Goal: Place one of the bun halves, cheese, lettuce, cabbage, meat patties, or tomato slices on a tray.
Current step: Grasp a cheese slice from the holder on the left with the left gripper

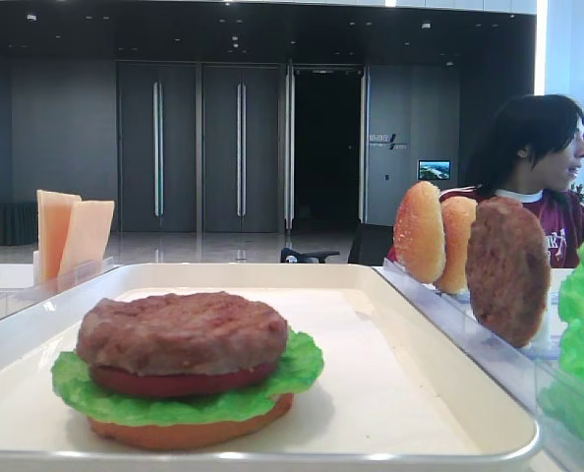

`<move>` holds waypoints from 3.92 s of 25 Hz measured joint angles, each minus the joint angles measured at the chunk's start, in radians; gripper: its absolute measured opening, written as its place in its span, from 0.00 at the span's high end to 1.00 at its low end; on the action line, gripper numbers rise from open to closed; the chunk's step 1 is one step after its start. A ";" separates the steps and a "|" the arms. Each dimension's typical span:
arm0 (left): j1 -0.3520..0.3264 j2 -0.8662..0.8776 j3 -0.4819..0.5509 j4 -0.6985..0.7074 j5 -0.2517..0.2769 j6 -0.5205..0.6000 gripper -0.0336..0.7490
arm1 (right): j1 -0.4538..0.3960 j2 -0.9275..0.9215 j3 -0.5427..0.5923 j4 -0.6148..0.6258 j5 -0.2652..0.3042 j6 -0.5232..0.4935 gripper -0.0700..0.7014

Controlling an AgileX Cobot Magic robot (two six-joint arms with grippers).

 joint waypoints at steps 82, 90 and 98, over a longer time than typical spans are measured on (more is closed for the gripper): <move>0.000 1.892 -1.150 -0.046 0.108 -0.060 0.38 | 0.000 0.000 0.000 0.000 0.000 0.000 0.34; 0.000 1.893 -1.153 -0.052 0.108 -0.090 0.38 | 0.000 0.000 0.000 0.000 0.000 0.000 0.34; -0.024 1.937 -1.207 -0.105 0.110 -0.166 0.38 | 0.000 0.000 0.000 0.001 0.000 0.000 0.34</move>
